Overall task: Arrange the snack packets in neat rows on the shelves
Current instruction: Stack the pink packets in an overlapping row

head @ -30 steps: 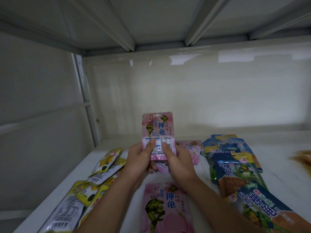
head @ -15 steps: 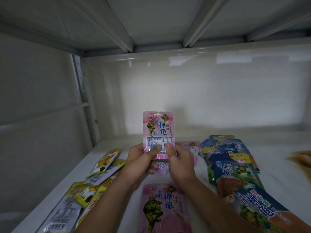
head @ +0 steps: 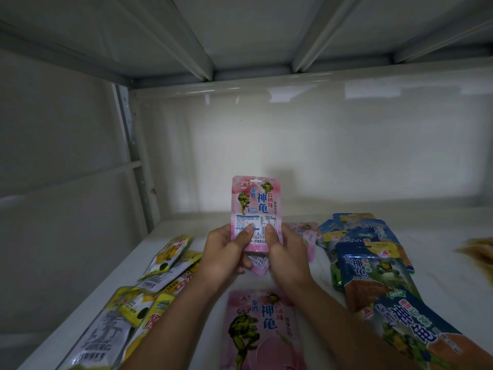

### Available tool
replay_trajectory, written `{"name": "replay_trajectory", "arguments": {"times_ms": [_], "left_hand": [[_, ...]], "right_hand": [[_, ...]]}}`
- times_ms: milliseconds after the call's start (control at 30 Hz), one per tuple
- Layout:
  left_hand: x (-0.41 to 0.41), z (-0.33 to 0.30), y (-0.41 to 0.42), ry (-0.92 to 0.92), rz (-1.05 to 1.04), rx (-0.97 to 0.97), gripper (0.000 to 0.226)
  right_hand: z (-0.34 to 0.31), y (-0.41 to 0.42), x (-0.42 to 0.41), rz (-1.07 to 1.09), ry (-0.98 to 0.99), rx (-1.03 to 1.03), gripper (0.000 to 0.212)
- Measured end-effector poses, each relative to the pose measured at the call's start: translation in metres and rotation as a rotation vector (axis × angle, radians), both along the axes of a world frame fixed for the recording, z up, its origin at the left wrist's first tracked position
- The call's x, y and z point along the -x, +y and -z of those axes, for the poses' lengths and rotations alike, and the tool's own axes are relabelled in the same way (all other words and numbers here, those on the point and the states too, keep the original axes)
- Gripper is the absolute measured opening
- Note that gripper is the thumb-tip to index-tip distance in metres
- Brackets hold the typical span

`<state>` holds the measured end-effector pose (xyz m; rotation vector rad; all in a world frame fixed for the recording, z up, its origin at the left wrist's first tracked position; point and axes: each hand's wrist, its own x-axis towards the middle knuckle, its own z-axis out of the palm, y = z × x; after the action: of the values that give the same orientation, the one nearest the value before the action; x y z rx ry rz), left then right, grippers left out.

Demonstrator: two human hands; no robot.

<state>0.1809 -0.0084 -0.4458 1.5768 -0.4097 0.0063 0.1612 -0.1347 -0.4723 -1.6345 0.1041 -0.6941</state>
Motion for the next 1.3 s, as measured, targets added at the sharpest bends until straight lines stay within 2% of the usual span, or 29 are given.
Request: {"name": "replay_trajectory", "arguments": {"times_ms": [100,233,400,500,700,867,1033,1167,1300], "left_hand": [[-0.001,0.000,0.002,0.045,-0.003,0.069,0.018],[0.000,-0.001,0.003,0.040,-0.011,0.156,0.019],[0.001,-0.002,0.004,-0.006,0.031,0.100,0.018],[0.000,0.001,0.002,-0.006,0.042,0.083,0.017],[-0.001,0.004,-0.004,0.073,0.046,0.172,0.015],[0.001,0.000,-0.009,-0.043,0.004,0.058,0.016],[-0.001,-0.013,-0.023,0.019,0.009,0.086,0.016],[-0.007,-0.015,-0.029,-0.007,-0.018,-0.008,0.016],[-0.010,-0.006,-0.030,0.019,-0.040,0.090,0.017]], "right_hand": [[-0.001,0.001,0.001,-0.014,0.014,0.020,0.027],[-0.002,0.001,0.003,-0.037,-0.022,-0.009,0.022],[-0.006,-0.001,0.006,-0.101,-0.063,-0.216,0.017],[-0.006,-0.002,0.006,-0.065,-0.093,-0.170,0.020],[-0.005,-0.001,0.006,-0.083,-0.078,-0.174,0.022],[-0.003,0.000,0.003,-0.055,-0.119,-0.201,0.016],[-0.004,0.001,0.003,0.017,-0.149,-0.243,0.017],[-0.006,0.001,0.006,0.049,-0.213,-0.275,0.016],[-0.005,0.003,0.005,0.026,-0.209,-0.252,0.016]]}}
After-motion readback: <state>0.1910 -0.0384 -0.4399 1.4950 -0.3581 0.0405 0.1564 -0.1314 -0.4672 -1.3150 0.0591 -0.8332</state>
